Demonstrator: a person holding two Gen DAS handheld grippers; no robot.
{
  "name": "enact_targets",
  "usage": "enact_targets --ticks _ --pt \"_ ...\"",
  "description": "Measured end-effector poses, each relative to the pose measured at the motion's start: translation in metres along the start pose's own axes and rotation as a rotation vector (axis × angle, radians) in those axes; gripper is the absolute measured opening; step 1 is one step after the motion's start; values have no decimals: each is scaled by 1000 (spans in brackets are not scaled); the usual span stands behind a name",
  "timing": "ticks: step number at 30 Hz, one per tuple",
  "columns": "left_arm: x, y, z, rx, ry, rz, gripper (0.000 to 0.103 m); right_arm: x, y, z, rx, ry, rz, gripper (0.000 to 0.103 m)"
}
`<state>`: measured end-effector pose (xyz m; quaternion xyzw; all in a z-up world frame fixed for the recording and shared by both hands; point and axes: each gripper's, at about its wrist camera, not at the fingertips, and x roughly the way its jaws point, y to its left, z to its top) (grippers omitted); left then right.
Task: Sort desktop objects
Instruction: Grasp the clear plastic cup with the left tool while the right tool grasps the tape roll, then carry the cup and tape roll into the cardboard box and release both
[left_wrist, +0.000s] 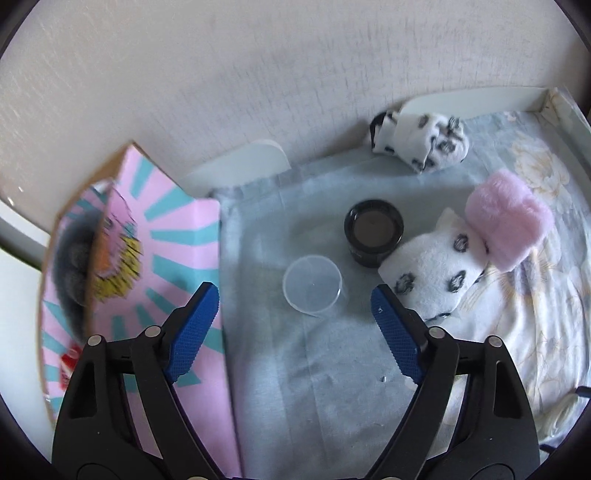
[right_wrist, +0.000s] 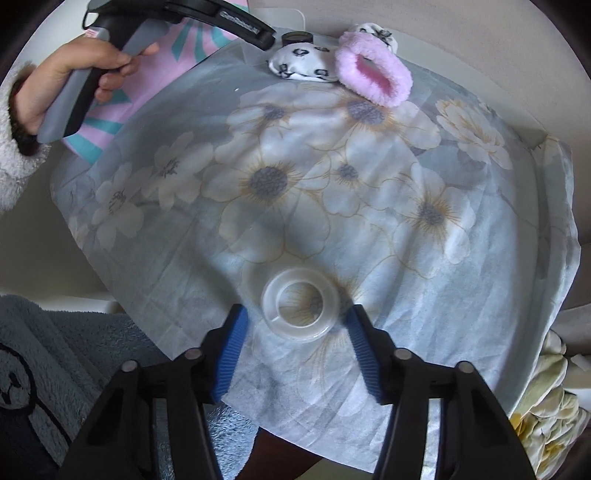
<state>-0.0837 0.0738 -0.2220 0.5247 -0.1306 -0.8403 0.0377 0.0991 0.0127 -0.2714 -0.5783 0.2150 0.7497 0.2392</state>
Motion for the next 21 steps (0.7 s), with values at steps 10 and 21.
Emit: enact_targets --ticks 10,21 --pt "17 23 -8 -116 26 -134 28 -7 -1 -6 -36 -45 -31 39" --pt "-27 36 3 -122 6 -172 28 -25 -13 4 36 -38 -21 39"
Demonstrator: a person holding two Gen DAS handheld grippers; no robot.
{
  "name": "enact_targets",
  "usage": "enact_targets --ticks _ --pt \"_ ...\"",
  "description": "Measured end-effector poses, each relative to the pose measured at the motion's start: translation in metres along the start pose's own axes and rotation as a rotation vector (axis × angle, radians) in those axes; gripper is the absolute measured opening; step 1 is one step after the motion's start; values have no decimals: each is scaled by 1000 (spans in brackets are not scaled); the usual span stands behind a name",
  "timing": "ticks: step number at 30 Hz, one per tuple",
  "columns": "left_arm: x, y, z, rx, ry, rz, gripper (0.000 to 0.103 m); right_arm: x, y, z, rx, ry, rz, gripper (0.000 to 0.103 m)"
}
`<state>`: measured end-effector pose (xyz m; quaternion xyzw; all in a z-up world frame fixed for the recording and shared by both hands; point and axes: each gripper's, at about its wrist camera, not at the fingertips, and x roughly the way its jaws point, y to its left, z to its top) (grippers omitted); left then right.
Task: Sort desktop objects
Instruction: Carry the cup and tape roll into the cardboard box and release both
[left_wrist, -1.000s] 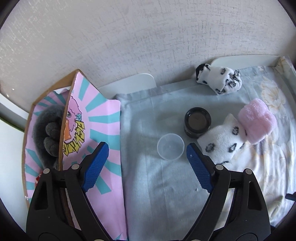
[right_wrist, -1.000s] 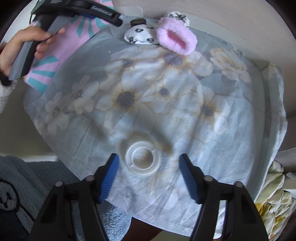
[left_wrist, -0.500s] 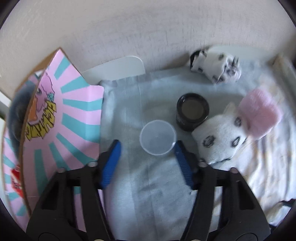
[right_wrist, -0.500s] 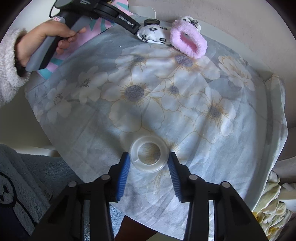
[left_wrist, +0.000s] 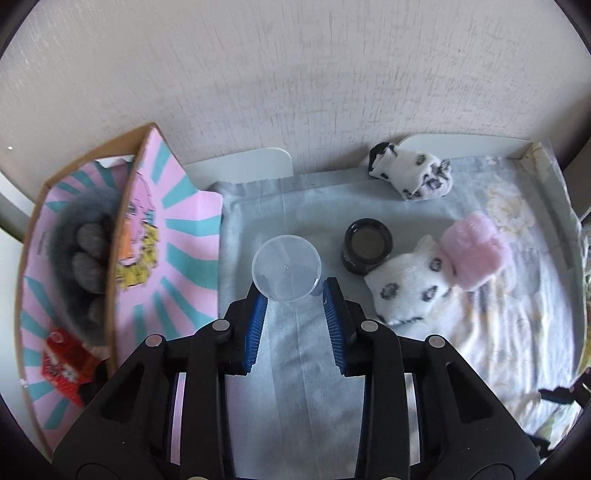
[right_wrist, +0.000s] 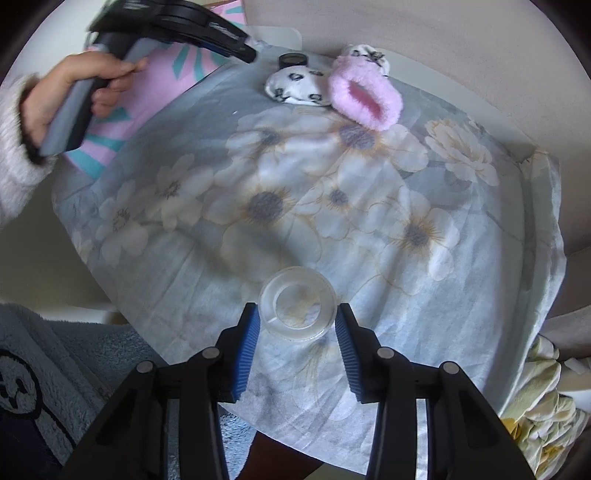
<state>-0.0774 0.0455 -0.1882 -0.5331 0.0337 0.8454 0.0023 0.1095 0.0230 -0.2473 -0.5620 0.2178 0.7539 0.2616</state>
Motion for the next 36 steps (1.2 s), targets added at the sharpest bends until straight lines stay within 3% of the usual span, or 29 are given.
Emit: enact_targets --ticks 10,13,25,31,36 --pt "-82 21 20 -2 -26 -10 28 -44 -36 33 84 4 -6 39" --pt "-105 35 22 -21 -46 -15 28 -60 -28 37 85 -13 -15 39" --pt "-172 78 9 -57 -121 20 28 -86 -15 154 43 -55 -55 39" --pt "-180 110 -11 -146 -104 42 28 -101 1 217 -35 -99 -22 39" --pt "-179 136 -34 -227 -77 62 28 -105 38 270 -146 -109 5 39"
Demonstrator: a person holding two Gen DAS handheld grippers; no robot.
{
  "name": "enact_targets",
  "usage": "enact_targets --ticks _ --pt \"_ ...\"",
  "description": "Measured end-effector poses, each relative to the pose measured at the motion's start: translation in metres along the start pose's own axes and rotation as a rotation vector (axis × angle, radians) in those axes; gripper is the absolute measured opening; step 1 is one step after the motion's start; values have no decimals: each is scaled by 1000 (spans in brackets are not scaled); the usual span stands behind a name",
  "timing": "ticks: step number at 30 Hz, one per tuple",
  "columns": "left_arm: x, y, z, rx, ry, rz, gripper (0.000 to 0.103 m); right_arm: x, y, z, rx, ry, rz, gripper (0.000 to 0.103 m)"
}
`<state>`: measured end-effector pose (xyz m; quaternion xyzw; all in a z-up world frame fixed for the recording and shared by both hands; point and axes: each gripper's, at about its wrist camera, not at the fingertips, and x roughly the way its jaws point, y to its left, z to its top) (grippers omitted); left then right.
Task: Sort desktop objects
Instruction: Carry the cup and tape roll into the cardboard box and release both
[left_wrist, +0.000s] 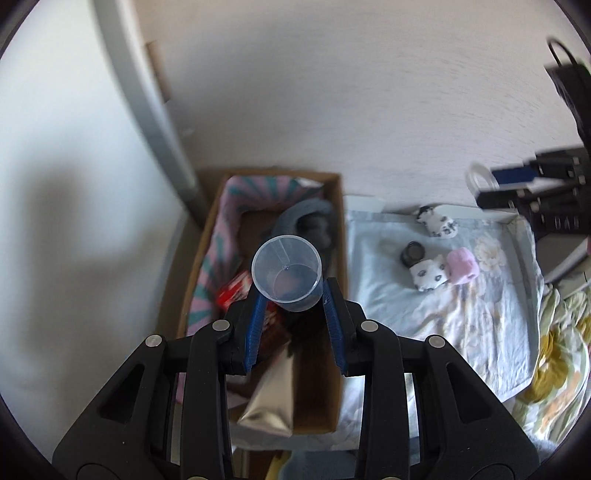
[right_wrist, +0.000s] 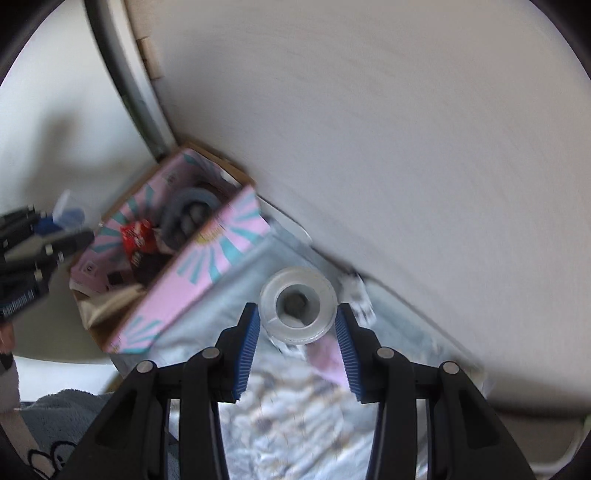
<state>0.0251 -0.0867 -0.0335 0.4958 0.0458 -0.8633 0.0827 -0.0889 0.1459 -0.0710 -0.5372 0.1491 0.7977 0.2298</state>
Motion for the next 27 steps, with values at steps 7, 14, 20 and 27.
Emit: enact_targets --ticks 7,14,20,27 --pt "15 31 -25 -96 63 14 28 24 65 59 -123 15 92 39" --pt "35 47 -47 -177 120 14 28 68 139 90 -237 80 184 39" --pt "51 54 -57 -223 150 24 28 105 168 96 -249 146 250 39" --pt "61 57 -58 -246 169 14 28 116 172 100 -263 168 258 39"
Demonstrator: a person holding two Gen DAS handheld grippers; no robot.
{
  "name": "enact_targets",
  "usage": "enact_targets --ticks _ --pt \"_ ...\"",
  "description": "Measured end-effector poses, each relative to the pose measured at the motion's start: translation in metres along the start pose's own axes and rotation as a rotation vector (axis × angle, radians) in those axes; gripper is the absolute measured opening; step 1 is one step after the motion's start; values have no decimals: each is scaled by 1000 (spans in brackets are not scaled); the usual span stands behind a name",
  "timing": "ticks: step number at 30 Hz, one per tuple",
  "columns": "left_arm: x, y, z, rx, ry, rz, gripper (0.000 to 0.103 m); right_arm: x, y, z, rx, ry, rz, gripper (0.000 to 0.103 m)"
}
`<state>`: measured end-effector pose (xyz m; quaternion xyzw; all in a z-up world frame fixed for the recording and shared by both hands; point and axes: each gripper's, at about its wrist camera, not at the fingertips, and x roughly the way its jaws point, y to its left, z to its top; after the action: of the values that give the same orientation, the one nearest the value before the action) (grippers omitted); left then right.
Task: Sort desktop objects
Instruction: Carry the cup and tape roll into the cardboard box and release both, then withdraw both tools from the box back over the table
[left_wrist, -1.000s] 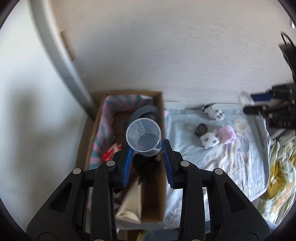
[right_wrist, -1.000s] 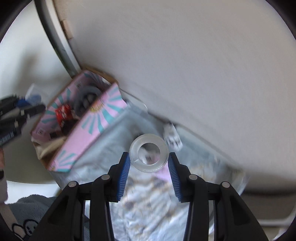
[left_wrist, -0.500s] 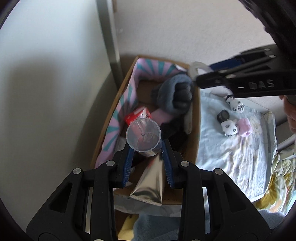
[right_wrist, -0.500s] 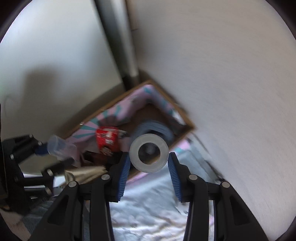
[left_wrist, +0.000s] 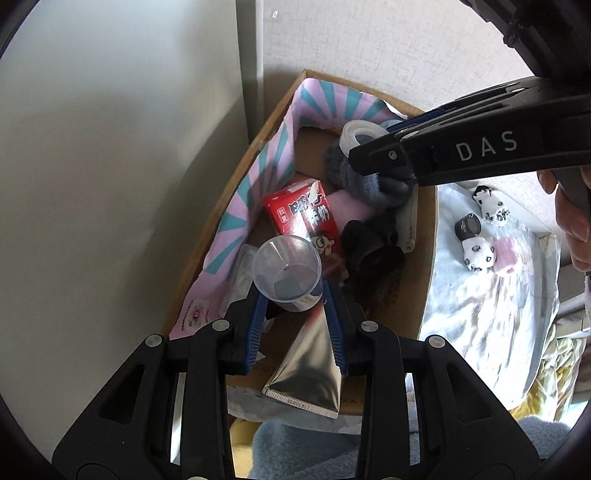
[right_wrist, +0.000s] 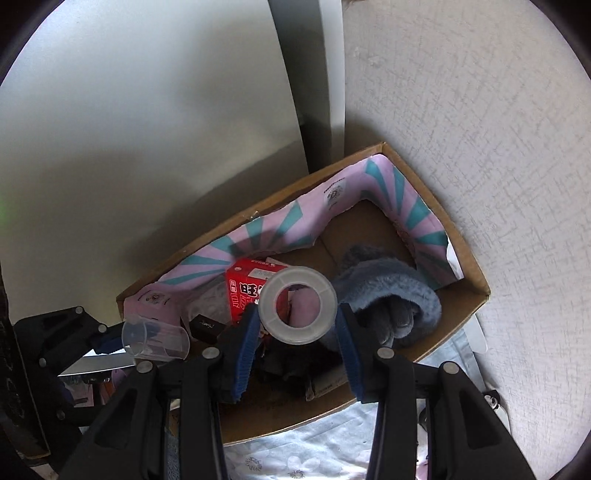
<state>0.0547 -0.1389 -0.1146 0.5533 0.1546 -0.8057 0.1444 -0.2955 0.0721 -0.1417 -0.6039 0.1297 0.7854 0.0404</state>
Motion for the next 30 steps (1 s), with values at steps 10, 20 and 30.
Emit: enact_targets --ticks 10,20,30 --pt "-9 -17 8 50 -46 -32 103 9 -1 3 -15 42 -47 58" --pt "-13 -28 15 68 -42 -43 103 -14 -26 -6 109 -15 -16 62" --pt "-36 -49 13 143 -75 -55 103 -42 -45 -34 220 -90 -6 62"
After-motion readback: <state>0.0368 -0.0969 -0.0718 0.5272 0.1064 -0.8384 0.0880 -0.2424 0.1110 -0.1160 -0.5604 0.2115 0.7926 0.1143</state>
